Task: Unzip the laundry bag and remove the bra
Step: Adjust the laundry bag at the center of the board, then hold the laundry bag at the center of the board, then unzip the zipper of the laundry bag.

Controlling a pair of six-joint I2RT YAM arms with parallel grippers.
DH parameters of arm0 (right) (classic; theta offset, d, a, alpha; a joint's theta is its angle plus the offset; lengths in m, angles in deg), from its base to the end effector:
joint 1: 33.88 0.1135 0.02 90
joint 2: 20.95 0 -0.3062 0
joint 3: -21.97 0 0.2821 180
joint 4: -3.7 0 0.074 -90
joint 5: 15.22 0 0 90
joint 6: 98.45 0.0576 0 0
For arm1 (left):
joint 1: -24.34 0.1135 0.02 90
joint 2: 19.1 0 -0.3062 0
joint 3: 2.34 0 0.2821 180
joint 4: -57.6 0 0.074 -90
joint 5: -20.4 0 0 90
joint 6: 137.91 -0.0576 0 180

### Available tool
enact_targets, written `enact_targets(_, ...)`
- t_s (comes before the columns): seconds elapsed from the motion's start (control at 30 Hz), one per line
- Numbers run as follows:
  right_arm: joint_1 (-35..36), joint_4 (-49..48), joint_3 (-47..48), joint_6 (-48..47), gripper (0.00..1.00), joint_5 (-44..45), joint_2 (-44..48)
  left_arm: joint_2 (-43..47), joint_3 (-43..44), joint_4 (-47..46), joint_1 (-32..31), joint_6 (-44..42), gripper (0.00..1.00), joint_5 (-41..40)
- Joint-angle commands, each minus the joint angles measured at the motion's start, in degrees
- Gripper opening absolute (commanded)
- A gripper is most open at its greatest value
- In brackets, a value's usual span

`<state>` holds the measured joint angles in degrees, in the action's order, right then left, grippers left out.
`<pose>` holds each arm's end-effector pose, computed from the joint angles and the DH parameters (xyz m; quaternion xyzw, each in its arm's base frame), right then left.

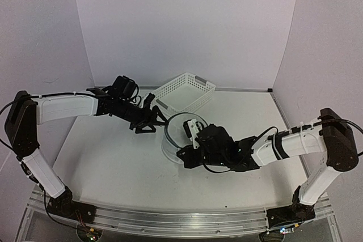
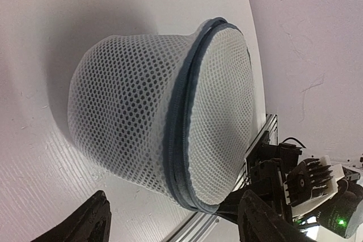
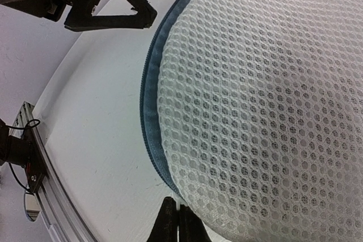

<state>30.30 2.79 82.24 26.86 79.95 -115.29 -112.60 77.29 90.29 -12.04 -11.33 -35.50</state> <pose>0.1732 0.3459 0.1889 -0.1982 0.8562 0.3372 0.3375 0.2999 -0.2610 0.2631 0.1070 0.8884 -0.4294 0.1225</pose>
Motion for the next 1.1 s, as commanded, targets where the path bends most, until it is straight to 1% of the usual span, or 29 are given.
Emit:
enact_targets(0.0,0.72,-2.45,1.43,-0.95,0.0,0.08,0.68,-2.05,3.14,-3.35,-1.29,0.94,0.77,2.85)
enact_targets(0.2,1.04,-2.28,0.65,-1.03,0.0,0.84,1.63,-5.74,5.07,-3.44,-1.85,0.93,0.76,3.06)
enact_targets(0.27,1.05,-2.28,0.38,-1.11,0.0,1.1,1.93,-6.93,5.33,-3.4,-1.94,0.86,0.74,3.09)
enact_targets(0.3,1.16,-2.28,0.28,-1.16,0.0,1.23,2.09,-7.35,5.38,-3.43,-2.01,0.83,0.7,3.01)
enact_targets(0.33,1.12,-2.2,0.2,-1.22,0.0,1.21,2.18,-7.66,5.54,-3.48,-2.09,0.82,0.65,3.0)
enact_targets(0.4,1.13,-2.11,-0.06,-1.32,0.0,1.33,2.4,-8.15,5.9,-3.47,-2.26,0.78,0.5,3.23)
enact_targets(0.47,1.2,-2.06,-0.35,-1.23,0.0,1.52,2.62,-8.36,6.03,-3.48,-2.42,0.65,0.39,3.39)
enact_targets(0.5,1.23,-2.02,-0.54,-1.2,0.0,1.59,2.67,-8.37,6.04,-3.51,-2.46,0.65,0.31,3.34)
enact_targets(0.6,1.26,-1.93,-0.98,-0.97,0.0,1.89,2.85,-8.29,5.76,-3.52,-2.47,0.61,0.12,3.15)
enact_targets(0.63,1.24,-1.88,-1.19,-0.75,0.0,1.88,2.85,-8.22,5.63,-3.47,-2.47,0.6,0.04,2.89)
enact_targets(0.67,1.27,-1.84,-1.49,-0.62,0.0,1.94,2.96,-8.16,5.46,-3.49,-2.47,0.58,0.0,2.63)
enact_targets(0.83,1.21,-1.42,-3.7,0.32,0.0,3.36,4.41,-7.4,4.5,-3.54,-2.46,0.66,0.0,1.83)
enact_targets(1.07,1.22,1.6,-6.44,0.49,0.0,8.41,7.84,-5.79,3.34,-3.48,-2.48,0.73,0.0,0.81)
